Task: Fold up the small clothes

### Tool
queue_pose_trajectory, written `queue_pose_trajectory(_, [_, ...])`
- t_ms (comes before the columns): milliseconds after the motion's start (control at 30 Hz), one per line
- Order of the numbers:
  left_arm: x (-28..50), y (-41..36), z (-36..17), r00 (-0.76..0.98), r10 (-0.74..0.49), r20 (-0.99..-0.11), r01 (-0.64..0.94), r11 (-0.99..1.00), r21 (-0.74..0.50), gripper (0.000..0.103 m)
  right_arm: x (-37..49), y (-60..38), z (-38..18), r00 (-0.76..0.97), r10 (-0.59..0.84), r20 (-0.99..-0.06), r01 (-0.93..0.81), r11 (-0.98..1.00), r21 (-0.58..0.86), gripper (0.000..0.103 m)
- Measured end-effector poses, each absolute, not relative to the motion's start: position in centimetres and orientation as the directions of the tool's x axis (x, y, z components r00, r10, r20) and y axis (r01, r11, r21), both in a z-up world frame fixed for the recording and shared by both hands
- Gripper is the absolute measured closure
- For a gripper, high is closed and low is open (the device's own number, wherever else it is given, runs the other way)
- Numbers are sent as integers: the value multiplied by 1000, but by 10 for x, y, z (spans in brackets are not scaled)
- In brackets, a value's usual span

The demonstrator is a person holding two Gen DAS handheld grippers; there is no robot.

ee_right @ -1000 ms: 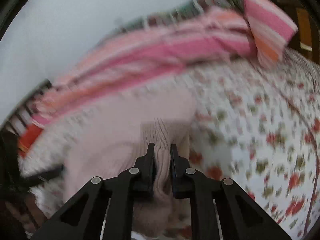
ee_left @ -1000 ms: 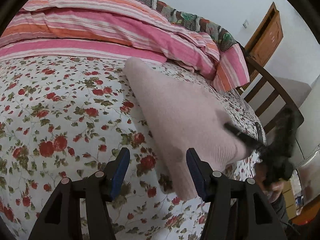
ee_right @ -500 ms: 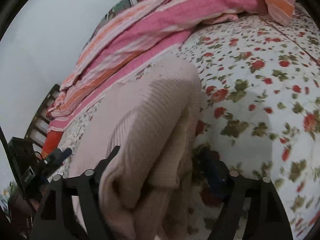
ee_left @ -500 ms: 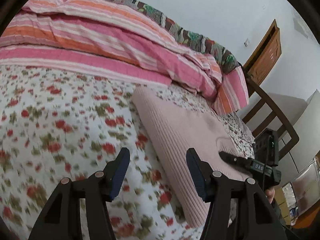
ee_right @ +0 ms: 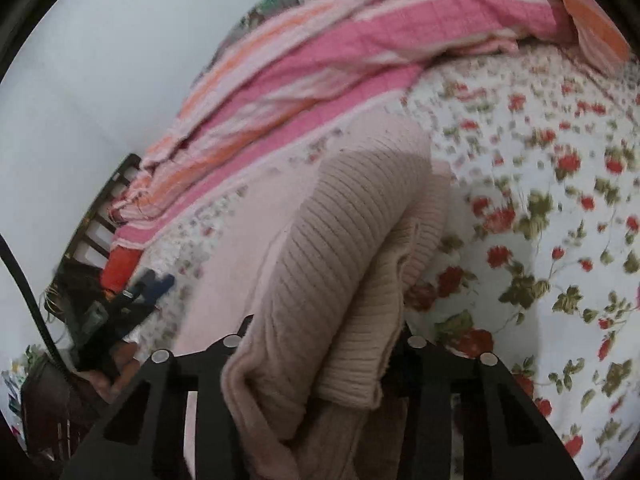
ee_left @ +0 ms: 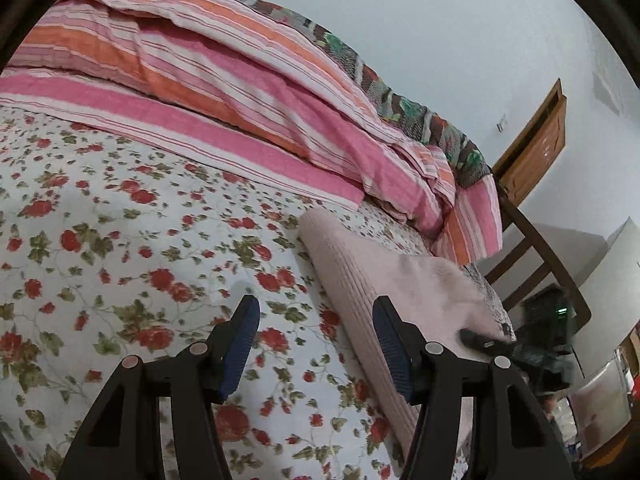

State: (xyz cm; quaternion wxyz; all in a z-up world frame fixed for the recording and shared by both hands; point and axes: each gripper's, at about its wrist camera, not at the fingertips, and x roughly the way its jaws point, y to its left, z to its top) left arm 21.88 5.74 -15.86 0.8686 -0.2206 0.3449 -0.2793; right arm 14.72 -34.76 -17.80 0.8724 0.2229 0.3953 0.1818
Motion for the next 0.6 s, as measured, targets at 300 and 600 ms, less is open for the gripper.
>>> queue_pose_trajectory(300, [220,89,-157,655,-586,-478,245,763,-598,47,124,-304,-70,798,320,-510,-120,914,387,68])
queue_pose_trajectory(600, [219,112,-150,696,-553,-458,206,765,-610,47,163,-256,-48,804,292,-519,-80,917,391,69])
